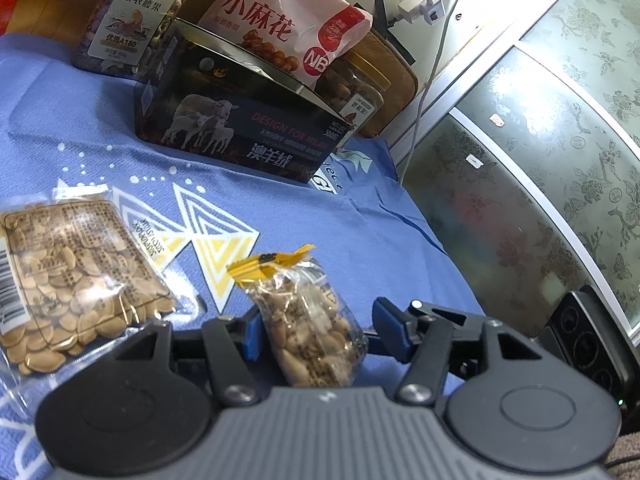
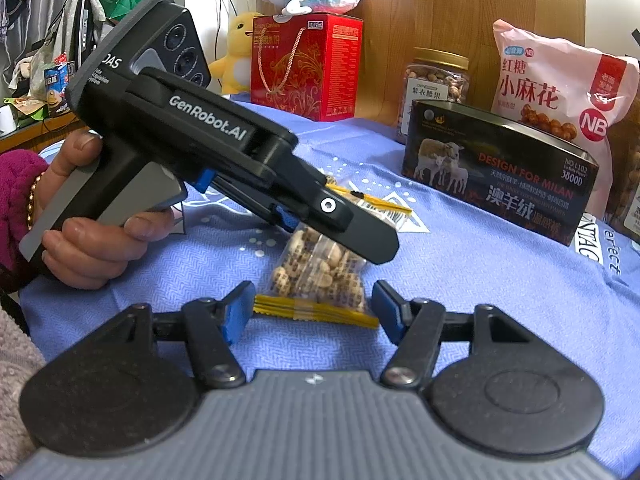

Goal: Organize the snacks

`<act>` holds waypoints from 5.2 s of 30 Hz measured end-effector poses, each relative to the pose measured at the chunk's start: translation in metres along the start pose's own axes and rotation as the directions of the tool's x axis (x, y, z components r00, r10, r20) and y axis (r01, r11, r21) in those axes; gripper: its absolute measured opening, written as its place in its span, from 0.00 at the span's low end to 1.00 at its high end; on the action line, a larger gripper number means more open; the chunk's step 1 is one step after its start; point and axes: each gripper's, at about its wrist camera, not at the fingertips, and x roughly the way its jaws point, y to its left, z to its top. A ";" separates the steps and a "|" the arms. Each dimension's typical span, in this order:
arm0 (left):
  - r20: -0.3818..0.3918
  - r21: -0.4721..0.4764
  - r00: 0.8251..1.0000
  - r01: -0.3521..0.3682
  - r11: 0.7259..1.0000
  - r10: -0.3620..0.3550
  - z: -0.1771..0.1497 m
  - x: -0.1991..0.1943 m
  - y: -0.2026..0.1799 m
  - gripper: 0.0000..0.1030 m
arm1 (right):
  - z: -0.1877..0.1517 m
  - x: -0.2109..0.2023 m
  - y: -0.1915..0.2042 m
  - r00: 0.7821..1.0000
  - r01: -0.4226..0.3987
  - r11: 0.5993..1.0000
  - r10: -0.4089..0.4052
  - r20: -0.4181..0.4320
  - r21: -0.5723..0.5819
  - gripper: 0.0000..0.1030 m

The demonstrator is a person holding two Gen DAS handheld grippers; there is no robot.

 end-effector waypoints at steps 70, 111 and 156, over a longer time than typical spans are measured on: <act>0.005 0.023 1.000 0.009 1.000 -0.009 -0.001 0.000 -0.006 0.65 | -0.001 0.001 0.000 1.000 0.002 1.000 -0.002 0.005 -0.002 0.65; 0.126 0.152 0.992 -0.008 0.988 -0.012 0.094 -0.002 -0.041 0.59 | 0.054 -0.009 -0.038 0.969 0.074 0.997 -0.064 0.238 -0.035 0.43; 0.136 -0.233 0.952 -0.237 0.943 0.273 0.034 -0.089 0.065 0.89 | 0.071 0.091 -0.006 0.990 -0.125 0.989 0.129 -0.059 0.076 0.79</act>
